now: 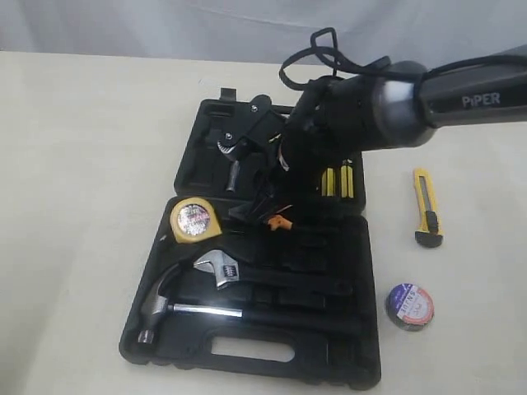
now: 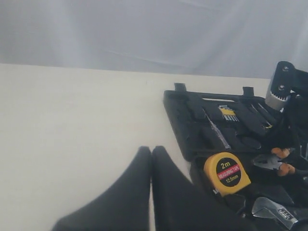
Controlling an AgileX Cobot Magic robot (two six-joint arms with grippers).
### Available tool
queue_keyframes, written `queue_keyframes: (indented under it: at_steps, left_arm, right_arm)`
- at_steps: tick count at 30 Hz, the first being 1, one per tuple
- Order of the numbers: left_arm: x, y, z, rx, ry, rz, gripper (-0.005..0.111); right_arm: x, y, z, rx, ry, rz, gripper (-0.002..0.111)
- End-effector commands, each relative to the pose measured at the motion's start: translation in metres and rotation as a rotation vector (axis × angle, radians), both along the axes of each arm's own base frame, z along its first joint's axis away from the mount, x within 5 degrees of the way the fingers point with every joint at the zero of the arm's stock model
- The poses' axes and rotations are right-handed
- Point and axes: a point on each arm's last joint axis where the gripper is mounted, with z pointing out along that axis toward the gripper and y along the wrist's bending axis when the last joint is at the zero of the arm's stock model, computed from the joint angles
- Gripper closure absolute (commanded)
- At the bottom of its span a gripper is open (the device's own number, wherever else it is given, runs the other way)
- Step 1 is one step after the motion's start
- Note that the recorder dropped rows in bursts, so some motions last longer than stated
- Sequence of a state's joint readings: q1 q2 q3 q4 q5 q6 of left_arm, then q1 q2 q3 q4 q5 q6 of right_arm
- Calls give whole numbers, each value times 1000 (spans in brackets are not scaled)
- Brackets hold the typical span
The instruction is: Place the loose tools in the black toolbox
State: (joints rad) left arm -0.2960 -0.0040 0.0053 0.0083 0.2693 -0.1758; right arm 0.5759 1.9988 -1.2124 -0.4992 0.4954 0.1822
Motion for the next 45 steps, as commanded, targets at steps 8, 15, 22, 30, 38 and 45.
queue_keyframes:
  at_steps: [8,15,22,30,38,45]
  left_arm:
    - [0,0,1,-7,4,-5,107]
    - [0,0,1,-7,4,-5,107]
    - [0,0,1,-7,4,-5,107]
    - [0,0,1,-7,4,-5,107]
    - [0,0,1,-7,4,-5,107]
    - [0,0,1,-7,4,-5,107]
  right_arm:
    - [-11,-10,59,123,-80,-136,93]
    - [-21,-7,62,35,-35,11,52]
    - [-40,35,28,-127,-5,313,46]
    - [-35,46,-6,-121,-7,375,46]
    - [-33,49,-6,-106,-27,383,83]
    - [-37,38,-2,-193,35,337,109]
